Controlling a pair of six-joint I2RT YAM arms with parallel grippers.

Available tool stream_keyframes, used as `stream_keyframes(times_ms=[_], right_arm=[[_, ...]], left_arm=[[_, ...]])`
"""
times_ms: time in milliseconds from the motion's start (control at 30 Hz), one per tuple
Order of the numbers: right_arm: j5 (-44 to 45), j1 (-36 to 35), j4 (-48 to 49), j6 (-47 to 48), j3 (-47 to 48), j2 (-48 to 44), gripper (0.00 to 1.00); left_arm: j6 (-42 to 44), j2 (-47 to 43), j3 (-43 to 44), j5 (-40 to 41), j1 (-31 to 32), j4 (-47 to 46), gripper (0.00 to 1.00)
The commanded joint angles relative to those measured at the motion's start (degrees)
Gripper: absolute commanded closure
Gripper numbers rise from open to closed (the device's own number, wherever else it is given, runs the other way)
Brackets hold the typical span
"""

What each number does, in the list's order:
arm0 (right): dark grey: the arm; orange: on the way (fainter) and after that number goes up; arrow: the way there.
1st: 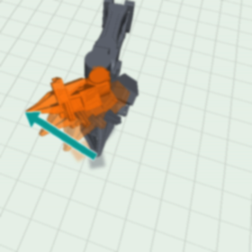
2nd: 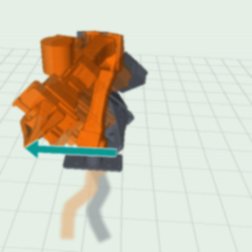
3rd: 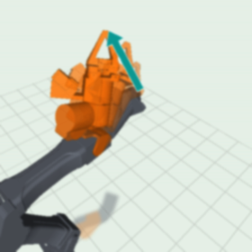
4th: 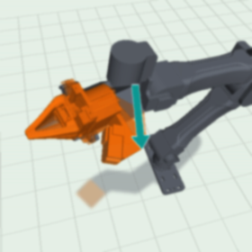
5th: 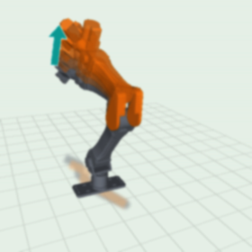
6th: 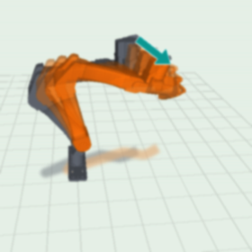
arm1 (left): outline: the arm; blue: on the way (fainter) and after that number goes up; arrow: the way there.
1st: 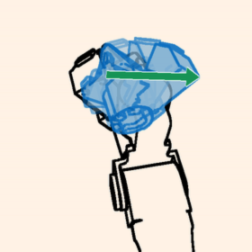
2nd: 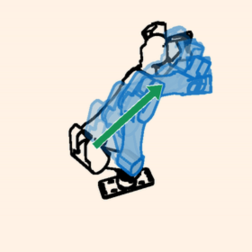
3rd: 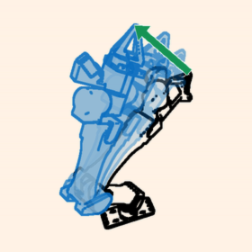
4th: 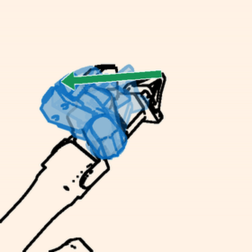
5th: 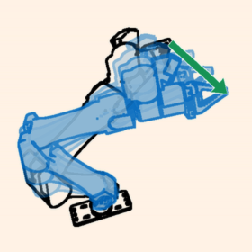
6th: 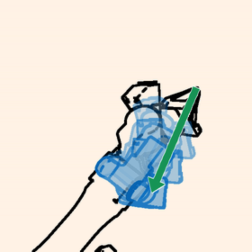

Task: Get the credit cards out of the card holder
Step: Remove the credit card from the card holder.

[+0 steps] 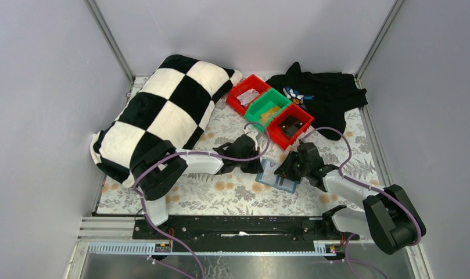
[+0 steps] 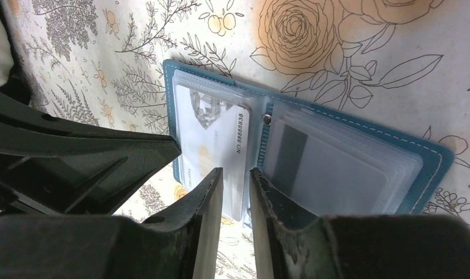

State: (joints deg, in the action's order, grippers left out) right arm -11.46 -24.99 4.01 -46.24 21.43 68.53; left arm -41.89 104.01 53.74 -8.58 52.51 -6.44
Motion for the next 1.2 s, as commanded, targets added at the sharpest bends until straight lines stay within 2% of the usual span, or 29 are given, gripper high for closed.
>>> stream_keyframes(times_ms=[0,200,367,400,1167], right_arm=[[0.6,0.5,2.2,-2.1,-1.4,1.2,0.7],[-0.6,0.8,5.3,-3.7,-2.9,3.3,0.75],[-0.4,1.2,5.3,-4.2,-3.8,1.9,0.99],[-0.3,1.4,5.1,-4.1,-3.9,1.5,1.0],[2.2,4.0,-6.5,0.8,-3.0,-10.2,1.0]], left_arm=[[0.4,0.7,-1.8,0.1,0.6,0.3,1.0],[0.3,0.8,-1.9,0.1,0.5,0.4,1.0],[0.3,0.8,-2.3,0.3,0.5,0.4,1.0],[0.2,0.6,-2.4,0.5,0.5,0.4,1.0],[1.0,-2.4,-3.8,4.8,0.4,3.5,1.0]])
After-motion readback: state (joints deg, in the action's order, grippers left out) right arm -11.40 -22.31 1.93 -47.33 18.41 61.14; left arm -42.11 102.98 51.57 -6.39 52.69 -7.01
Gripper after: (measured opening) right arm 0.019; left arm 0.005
